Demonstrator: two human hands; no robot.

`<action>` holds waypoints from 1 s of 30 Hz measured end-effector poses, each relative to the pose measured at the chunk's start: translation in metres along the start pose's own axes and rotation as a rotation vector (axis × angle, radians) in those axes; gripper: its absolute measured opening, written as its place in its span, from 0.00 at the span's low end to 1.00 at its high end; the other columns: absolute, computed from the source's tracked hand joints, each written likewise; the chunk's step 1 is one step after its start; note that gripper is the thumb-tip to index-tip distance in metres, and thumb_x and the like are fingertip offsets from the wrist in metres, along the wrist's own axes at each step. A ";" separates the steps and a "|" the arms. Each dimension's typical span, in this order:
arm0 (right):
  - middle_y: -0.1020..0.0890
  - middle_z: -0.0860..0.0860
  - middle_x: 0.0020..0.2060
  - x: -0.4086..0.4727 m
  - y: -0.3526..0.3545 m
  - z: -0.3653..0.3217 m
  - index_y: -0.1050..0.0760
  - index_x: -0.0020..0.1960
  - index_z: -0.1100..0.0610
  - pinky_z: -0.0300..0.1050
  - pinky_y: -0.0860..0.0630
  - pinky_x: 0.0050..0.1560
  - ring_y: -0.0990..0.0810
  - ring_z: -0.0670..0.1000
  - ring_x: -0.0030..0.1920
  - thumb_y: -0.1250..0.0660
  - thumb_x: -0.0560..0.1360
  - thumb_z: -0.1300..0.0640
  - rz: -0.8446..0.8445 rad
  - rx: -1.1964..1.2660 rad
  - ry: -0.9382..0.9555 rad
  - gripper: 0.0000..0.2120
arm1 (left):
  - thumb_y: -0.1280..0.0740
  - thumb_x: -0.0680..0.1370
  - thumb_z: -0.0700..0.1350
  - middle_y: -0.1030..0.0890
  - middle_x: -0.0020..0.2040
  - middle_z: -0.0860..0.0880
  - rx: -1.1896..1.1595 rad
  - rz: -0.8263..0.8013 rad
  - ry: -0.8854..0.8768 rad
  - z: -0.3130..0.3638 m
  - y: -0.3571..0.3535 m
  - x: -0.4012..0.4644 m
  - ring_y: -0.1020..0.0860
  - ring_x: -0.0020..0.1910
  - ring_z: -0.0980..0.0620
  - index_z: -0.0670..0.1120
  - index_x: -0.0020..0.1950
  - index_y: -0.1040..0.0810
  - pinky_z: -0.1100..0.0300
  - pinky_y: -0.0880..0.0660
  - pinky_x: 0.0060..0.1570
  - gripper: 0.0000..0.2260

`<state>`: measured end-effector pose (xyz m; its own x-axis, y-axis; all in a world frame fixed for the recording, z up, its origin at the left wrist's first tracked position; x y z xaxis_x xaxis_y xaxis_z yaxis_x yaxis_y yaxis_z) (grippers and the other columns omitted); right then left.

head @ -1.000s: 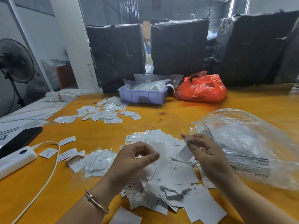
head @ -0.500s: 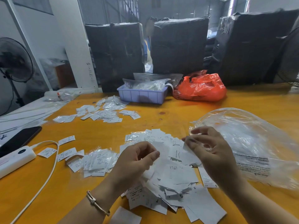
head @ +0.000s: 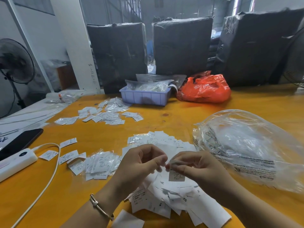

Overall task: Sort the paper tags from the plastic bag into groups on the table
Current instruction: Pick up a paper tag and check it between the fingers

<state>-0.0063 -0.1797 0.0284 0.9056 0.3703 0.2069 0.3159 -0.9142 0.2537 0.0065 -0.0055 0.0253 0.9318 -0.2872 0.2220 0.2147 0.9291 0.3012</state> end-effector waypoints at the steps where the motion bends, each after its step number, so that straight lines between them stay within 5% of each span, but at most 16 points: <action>1: 0.15 0.52 0.42 0.000 0.000 0.000 0.14 0.45 0.54 0.60 0.24 0.50 0.19 0.59 0.48 0.30 0.74 0.57 -0.010 -0.028 0.006 0.05 | 0.29 0.76 0.44 0.15 0.38 0.47 -0.008 0.002 0.009 0.000 0.000 0.000 0.19 0.37 0.54 0.45 0.44 0.16 0.66 0.26 0.36 0.03; 5: 0.17 0.49 0.42 0.000 0.005 -0.004 0.14 0.45 0.56 0.51 0.24 0.44 0.20 0.58 0.46 0.29 0.72 0.56 0.034 -0.012 0.052 0.06 | 0.27 0.73 0.45 0.16 0.36 0.47 -0.051 0.001 0.032 0.001 -0.001 0.000 0.18 0.36 0.54 0.46 0.40 0.15 0.66 0.26 0.36 0.04; 9: 0.16 0.52 0.37 -0.003 0.029 -0.013 0.14 0.42 0.54 0.34 0.29 0.31 0.23 0.45 0.32 0.31 0.70 0.57 0.325 0.135 0.118 0.06 | 0.25 0.69 0.48 0.16 0.35 0.47 -0.085 0.000 0.046 0.003 0.000 -0.001 0.18 0.36 0.53 0.48 0.37 0.15 0.68 0.25 0.37 0.04; 14: 0.17 0.57 0.31 -0.010 0.033 -0.026 0.17 0.44 0.57 0.39 0.27 0.27 0.23 0.49 0.28 0.29 0.70 0.66 0.396 0.118 0.267 0.07 | 0.24 0.69 0.48 0.16 0.36 0.47 -0.079 -0.052 0.033 0.005 -0.005 -0.004 0.18 0.36 0.53 0.49 0.37 0.15 0.64 0.23 0.41 0.03; 20: 0.15 0.48 0.35 -0.016 0.021 -0.034 0.18 0.45 0.55 0.40 0.22 0.30 0.17 0.48 0.33 0.30 0.71 0.63 0.355 -0.050 0.326 0.05 | 0.25 0.69 0.48 0.15 0.36 0.49 -0.030 -0.103 0.014 0.008 -0.010 -0.006 0.18 0.37 0.53 0.51 0.37 0.15 0.64 0.23 0.41 0.03; 30: 0.15 0.46 0.35 -0.016 0.025 -0.032 0.17 0.44 0.56 0.35 0.23 0.31 0.16 0.47 0.32 0.29 0.69 0.74 0.370 -0.145 0.320 0.14 | 0.25 0.70 0.49 0.15 0.36 0.50 0.002 -0.079 0.003 0.008 -0.008 -0.005 0.18 0.37 0.53 0.49 0.39 0.14 0.63 0.22 0.41 0.05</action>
<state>-0.0217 -0.2028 0.0618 0.8102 0.0787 0.5809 -0.0724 -0.9699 0.2324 -0.0022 -0.0131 0.0290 0.9129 -0.3590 0.1944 0.2870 0.9030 0.3198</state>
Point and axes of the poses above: each hand's wrist, its own x-axis towards the middle knuckle, its own y-axis out of the back of the hand, z = x × y, the point moved 4 cm from there along x, towards the middle knuckle
